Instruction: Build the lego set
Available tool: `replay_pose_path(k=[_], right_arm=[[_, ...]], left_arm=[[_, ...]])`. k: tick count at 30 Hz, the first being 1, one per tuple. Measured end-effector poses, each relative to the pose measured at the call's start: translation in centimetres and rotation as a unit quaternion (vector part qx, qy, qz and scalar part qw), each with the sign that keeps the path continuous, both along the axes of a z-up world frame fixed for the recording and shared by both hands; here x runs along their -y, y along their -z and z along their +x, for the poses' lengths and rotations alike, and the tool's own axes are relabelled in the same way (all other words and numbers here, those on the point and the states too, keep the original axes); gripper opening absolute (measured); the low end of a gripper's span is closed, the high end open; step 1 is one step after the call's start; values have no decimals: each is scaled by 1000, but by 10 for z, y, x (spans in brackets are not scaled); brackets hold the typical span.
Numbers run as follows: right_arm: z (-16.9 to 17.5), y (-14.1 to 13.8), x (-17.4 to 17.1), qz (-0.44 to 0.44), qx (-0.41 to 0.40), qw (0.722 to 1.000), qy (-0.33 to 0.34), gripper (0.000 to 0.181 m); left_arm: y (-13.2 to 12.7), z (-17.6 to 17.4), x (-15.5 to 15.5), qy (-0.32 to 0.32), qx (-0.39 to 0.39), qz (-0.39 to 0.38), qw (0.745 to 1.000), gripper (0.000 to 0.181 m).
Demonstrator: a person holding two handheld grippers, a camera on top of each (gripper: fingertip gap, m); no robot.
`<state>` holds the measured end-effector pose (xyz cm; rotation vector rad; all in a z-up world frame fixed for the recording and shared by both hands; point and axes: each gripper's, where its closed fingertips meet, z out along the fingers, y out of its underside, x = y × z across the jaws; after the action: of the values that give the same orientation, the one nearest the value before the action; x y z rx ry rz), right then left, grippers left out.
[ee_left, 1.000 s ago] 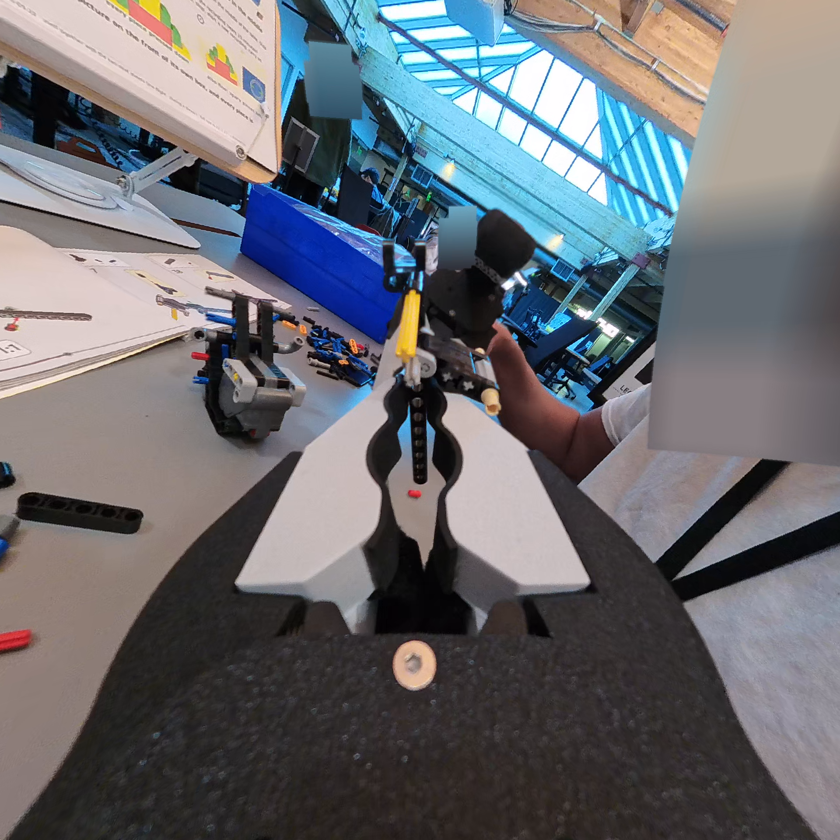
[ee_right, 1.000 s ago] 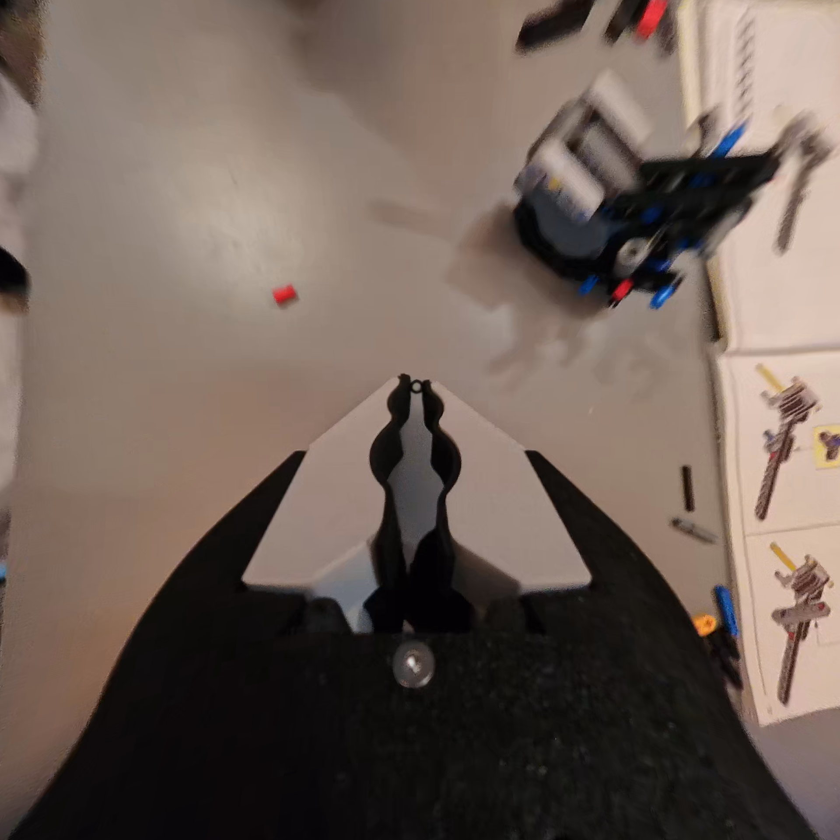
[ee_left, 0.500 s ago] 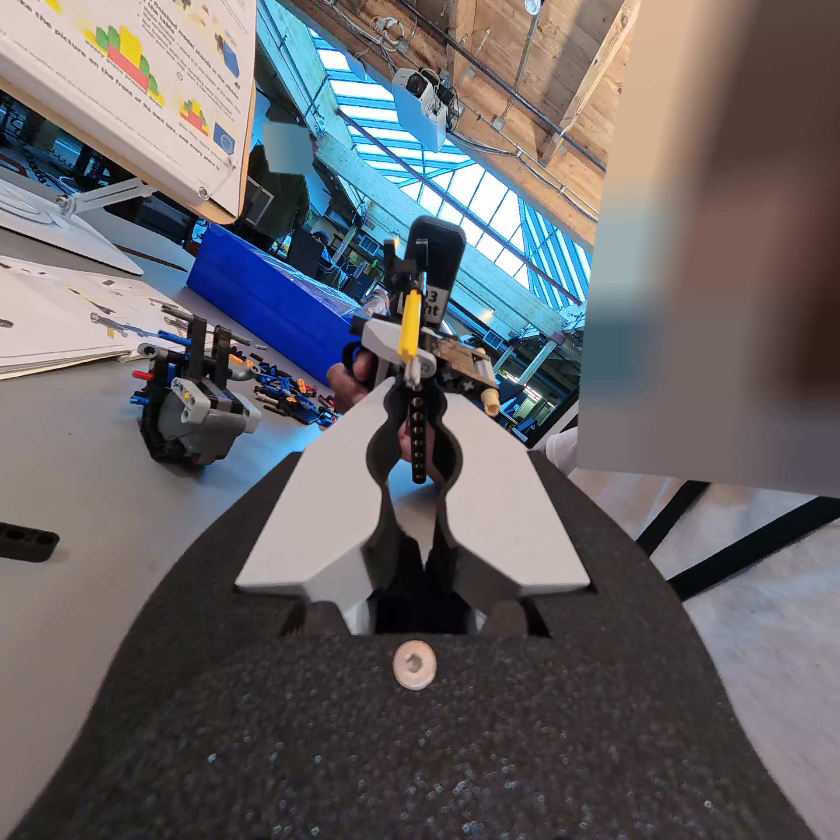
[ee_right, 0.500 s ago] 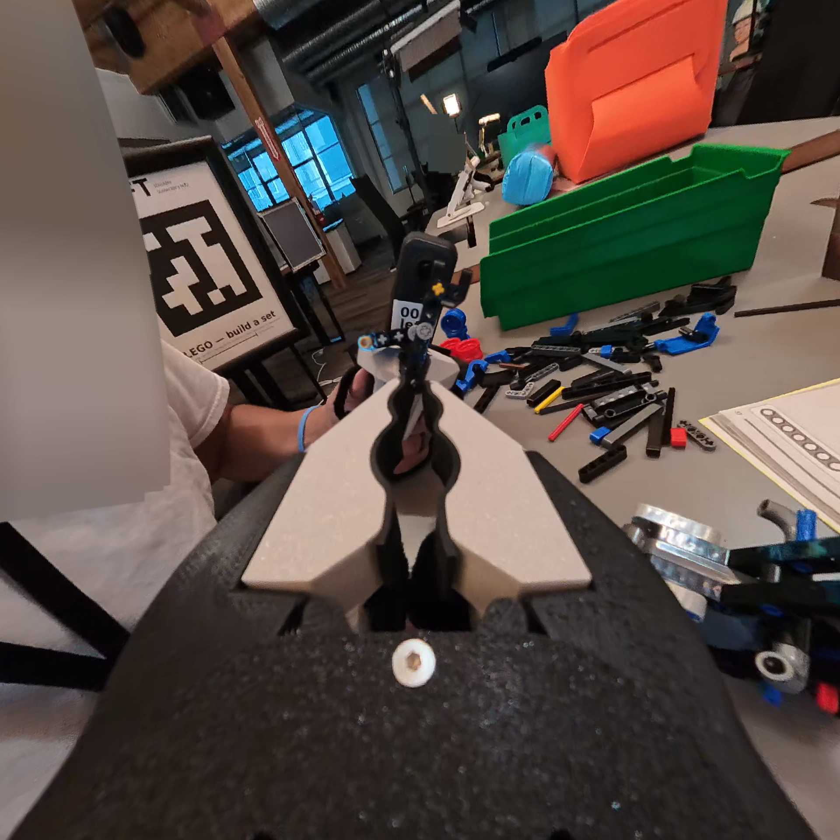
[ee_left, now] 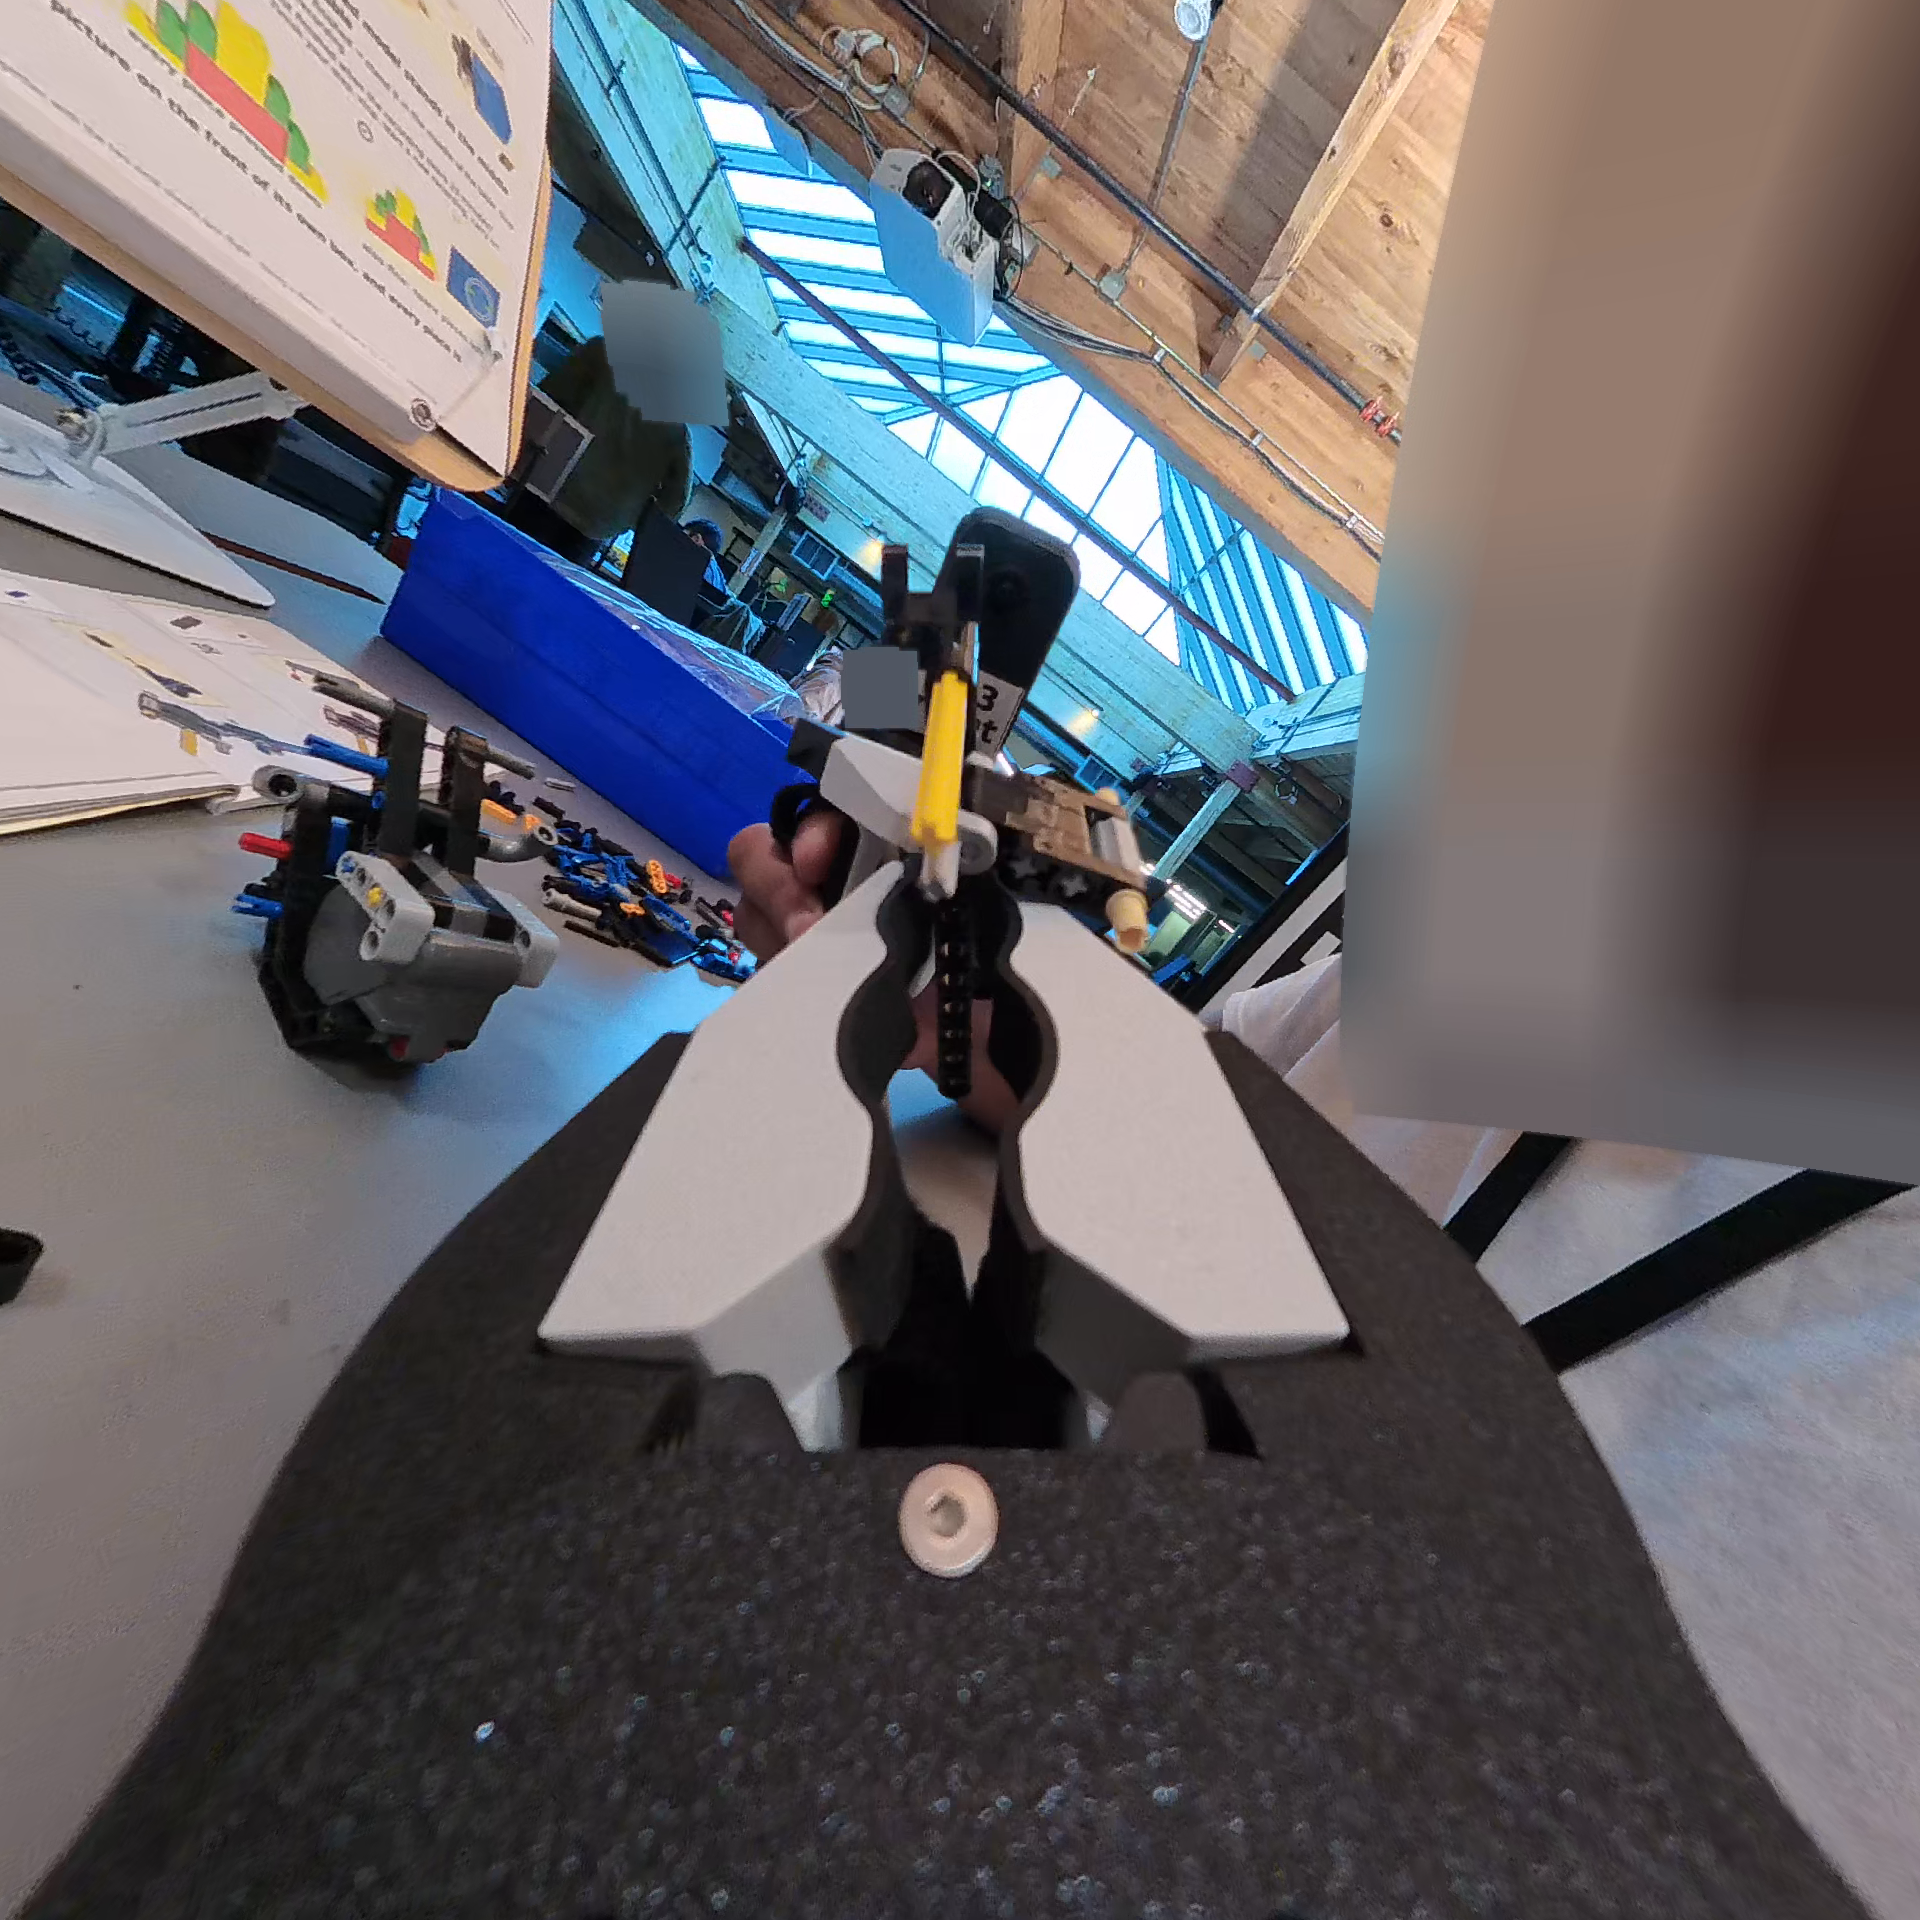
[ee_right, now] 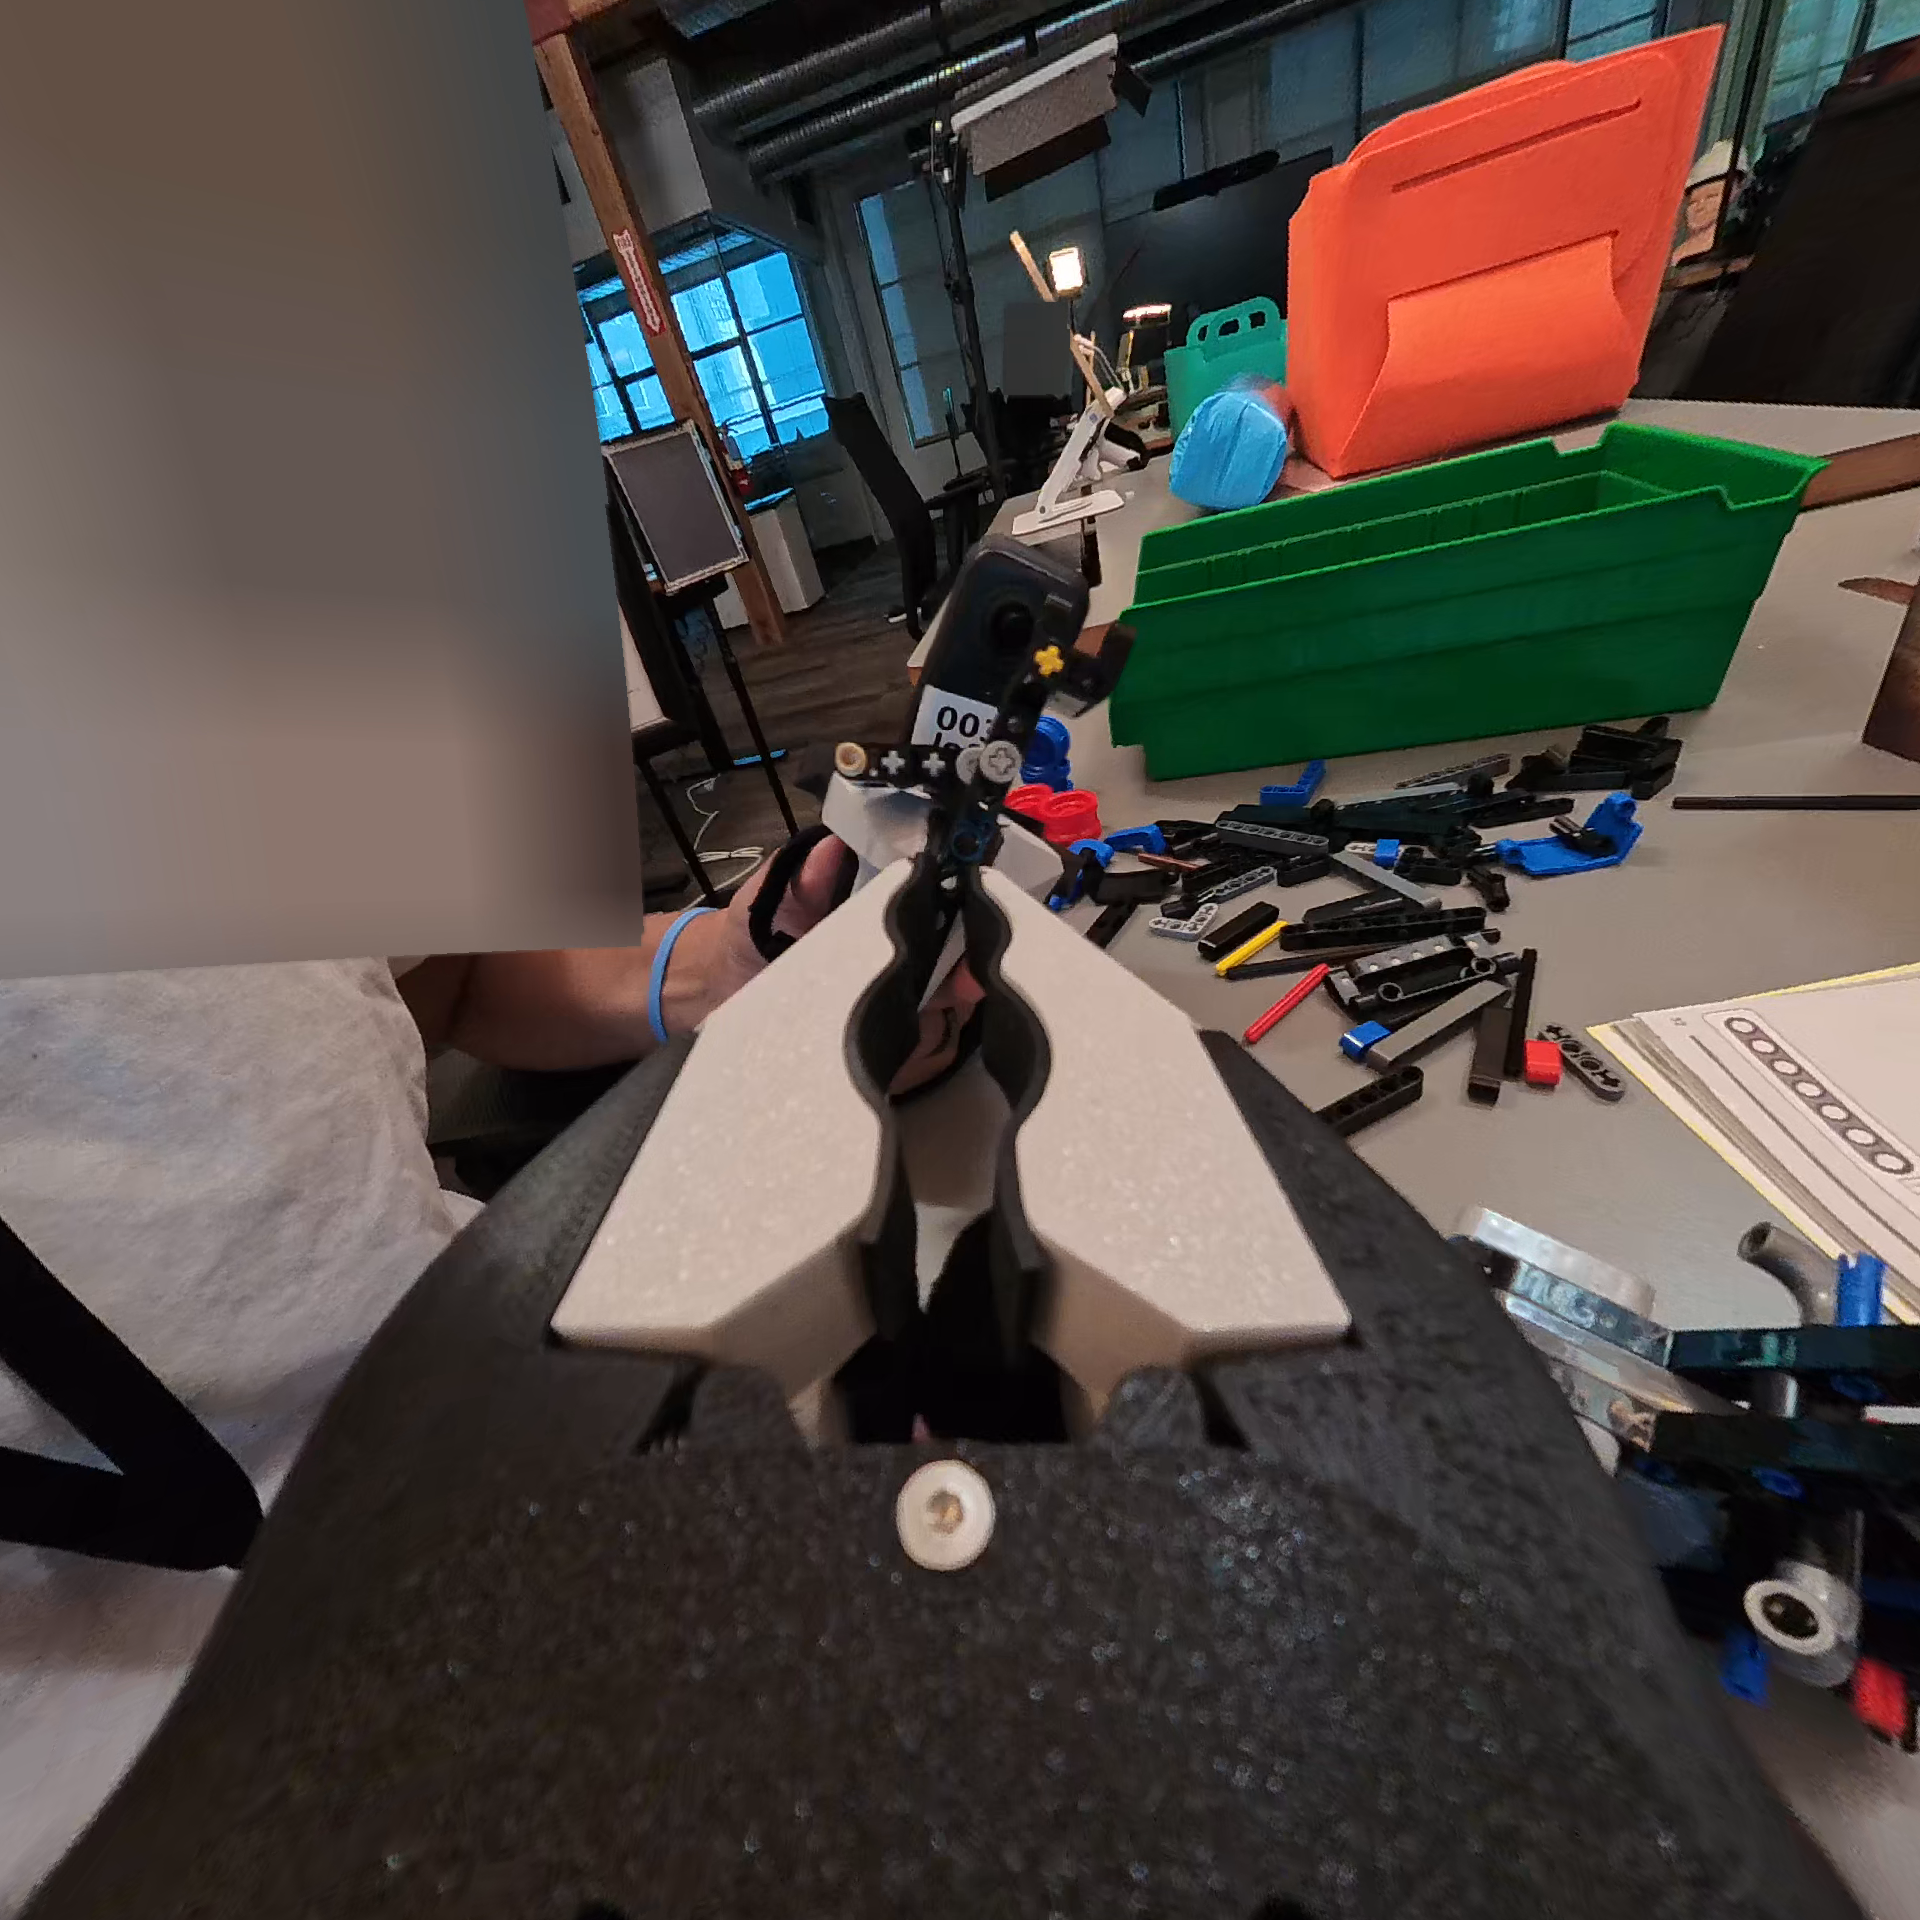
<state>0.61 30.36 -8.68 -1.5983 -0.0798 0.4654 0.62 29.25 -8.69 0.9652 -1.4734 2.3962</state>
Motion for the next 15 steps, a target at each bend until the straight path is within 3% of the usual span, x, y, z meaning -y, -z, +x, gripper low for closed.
replay_pose_path(k=[11, 15], right_arm=[[-10, 11, 9, -64, -86, 993, -58, 4], [-8, 12, 11, -59, -127, 988, -68, 4]], left_arm=[[9, -8, 8, -55, 80, 140, 985, 6], [10, -6, 10, -62, 84, 150, 983, 5]])
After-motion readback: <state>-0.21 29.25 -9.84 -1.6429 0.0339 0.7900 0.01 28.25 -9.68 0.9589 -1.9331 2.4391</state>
